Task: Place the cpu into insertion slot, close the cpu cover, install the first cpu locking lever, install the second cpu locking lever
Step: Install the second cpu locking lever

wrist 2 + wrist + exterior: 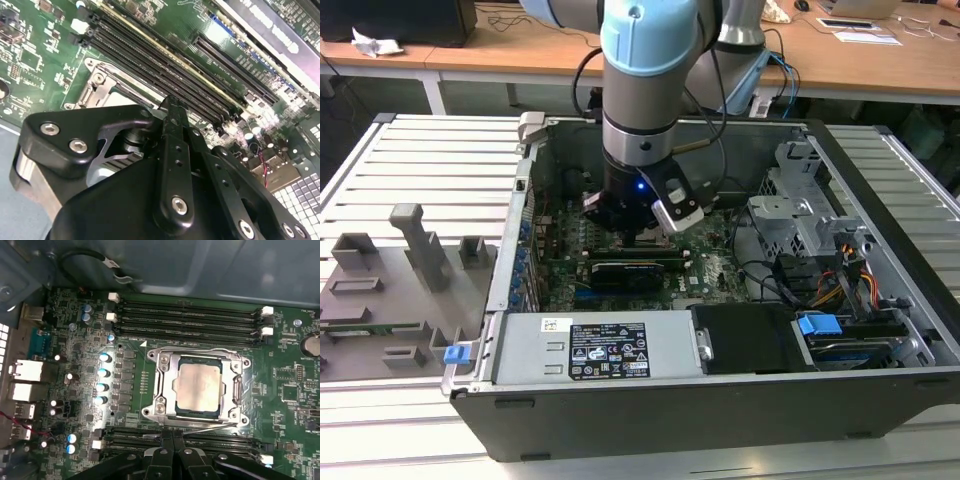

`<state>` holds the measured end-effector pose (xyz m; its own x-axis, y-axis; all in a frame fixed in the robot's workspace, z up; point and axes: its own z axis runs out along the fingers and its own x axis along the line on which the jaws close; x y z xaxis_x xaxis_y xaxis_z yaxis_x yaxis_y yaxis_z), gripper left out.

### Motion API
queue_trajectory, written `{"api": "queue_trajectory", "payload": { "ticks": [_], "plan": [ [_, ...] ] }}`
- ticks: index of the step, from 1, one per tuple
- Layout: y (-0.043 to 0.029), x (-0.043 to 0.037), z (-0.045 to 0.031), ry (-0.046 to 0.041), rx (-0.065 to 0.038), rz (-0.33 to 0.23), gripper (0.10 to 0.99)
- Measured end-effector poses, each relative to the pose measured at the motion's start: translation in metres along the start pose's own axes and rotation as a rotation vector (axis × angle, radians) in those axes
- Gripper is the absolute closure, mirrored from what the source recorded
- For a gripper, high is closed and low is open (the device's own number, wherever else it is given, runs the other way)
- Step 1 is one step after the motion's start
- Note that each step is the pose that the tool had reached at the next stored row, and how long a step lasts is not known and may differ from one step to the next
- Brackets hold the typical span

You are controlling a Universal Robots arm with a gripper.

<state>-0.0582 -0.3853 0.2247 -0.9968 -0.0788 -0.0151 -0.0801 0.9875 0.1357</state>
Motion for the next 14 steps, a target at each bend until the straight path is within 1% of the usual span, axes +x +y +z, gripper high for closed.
{"api": "queue_trajectory", "payload": {
  "ticks": [2, 6, 8, 11, 13, 14],
  "plan": [
    [-0.0001, 0.003, 0.0003, -0.0005, -0.005, 0.0, 0.98],
    [-0.0002, 0.0047, 0.0014, -0.0008, -0.008, 0.0, 0.98],
    [-0.0006, 0.0049, 0.0043, -0.0008, -0.009, 0.0, 0.98],
    [-0.0009, 0.0069, 0.0068, -0.0014, -0.017, 0.0, 0.98],
    [-0.0012, 0.0072, 0.0081, -0.0016, -0.019, 0.0, 0.98],
    [-0.0013, 0.0082, 0.0097, -0.0017, -0.021, 0.0, 0.98]
  ]
}}
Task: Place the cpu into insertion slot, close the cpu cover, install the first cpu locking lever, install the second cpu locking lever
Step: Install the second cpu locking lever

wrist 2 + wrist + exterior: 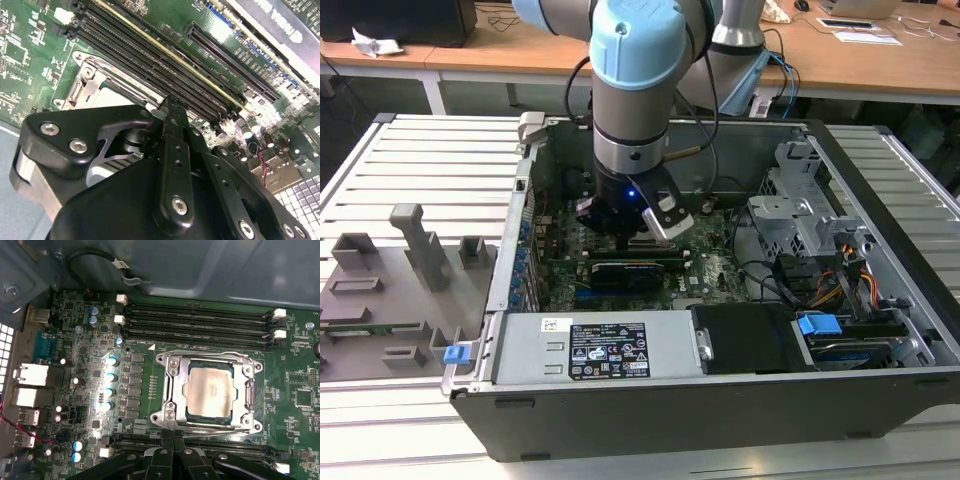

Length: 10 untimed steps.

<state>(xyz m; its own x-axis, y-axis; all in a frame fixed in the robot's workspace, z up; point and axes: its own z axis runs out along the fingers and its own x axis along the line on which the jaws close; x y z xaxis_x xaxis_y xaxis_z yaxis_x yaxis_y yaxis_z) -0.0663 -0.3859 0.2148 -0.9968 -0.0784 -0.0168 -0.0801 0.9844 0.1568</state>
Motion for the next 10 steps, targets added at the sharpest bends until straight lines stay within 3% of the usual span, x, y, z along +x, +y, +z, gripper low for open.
{"api": "queue_trajectory", "payload": {
  "ticks": [10],
  "plan": [
    [-0.0012, 0.0045, 0.0085, -0.001, -0.012, 0.0, 0.98]
  ]
}}
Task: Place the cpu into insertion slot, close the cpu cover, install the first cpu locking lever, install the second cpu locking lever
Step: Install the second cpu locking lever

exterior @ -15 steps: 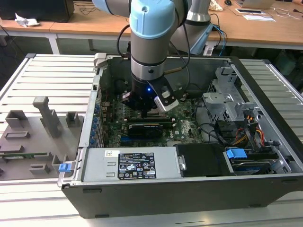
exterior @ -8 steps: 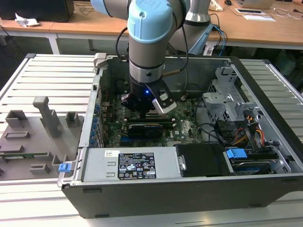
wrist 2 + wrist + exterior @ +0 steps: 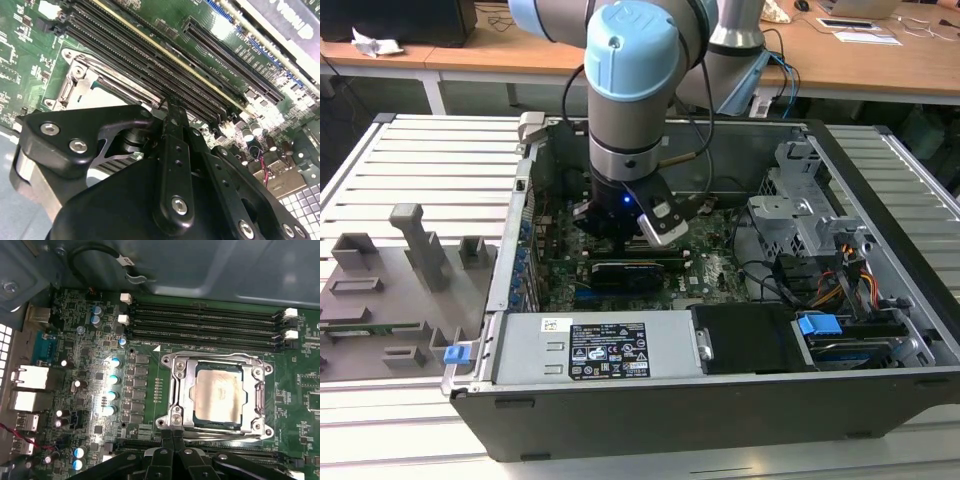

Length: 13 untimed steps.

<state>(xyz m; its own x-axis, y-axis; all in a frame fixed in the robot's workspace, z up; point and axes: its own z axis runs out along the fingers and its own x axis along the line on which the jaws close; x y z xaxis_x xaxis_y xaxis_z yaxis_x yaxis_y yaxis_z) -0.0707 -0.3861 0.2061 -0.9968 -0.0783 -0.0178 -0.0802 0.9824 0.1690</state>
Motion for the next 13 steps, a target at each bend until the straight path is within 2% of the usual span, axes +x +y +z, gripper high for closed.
{"api": "queue_trajectory", "payload": {
  "ticks": [8, 13],
  "plan": [
    [-0.0008, 0.003, 0.0043, -0.0005, -0.013, 0.0, 0.98],
    [-0.0008, 0.0035, 0.0063, -0.0021, -0.026, -0.002, 0.98]
  ]
}}
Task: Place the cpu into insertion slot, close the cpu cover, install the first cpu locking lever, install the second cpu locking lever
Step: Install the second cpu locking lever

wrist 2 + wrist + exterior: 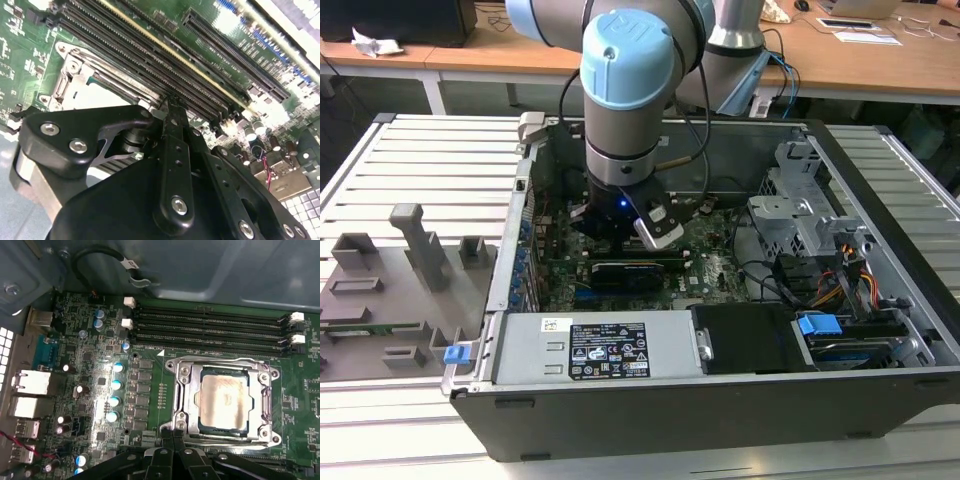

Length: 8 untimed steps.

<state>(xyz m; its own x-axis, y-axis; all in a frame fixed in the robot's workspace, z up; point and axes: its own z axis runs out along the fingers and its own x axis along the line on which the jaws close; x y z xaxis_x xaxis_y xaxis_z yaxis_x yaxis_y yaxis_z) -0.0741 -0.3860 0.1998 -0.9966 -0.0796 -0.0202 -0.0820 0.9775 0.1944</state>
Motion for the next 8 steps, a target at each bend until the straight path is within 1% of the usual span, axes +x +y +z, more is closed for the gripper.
{"api": "queue_trajectory", "payload": {
  "ticks": [5, 8],
  "plan": [
    [0.0, 0.002, 0.0007, 0.0, -0.011, -0.003, 0.98],
    [-0.0001, 0.0035, 0.0015, 0.0005, -0.013, -0.005, 0.98]
  ]
}}
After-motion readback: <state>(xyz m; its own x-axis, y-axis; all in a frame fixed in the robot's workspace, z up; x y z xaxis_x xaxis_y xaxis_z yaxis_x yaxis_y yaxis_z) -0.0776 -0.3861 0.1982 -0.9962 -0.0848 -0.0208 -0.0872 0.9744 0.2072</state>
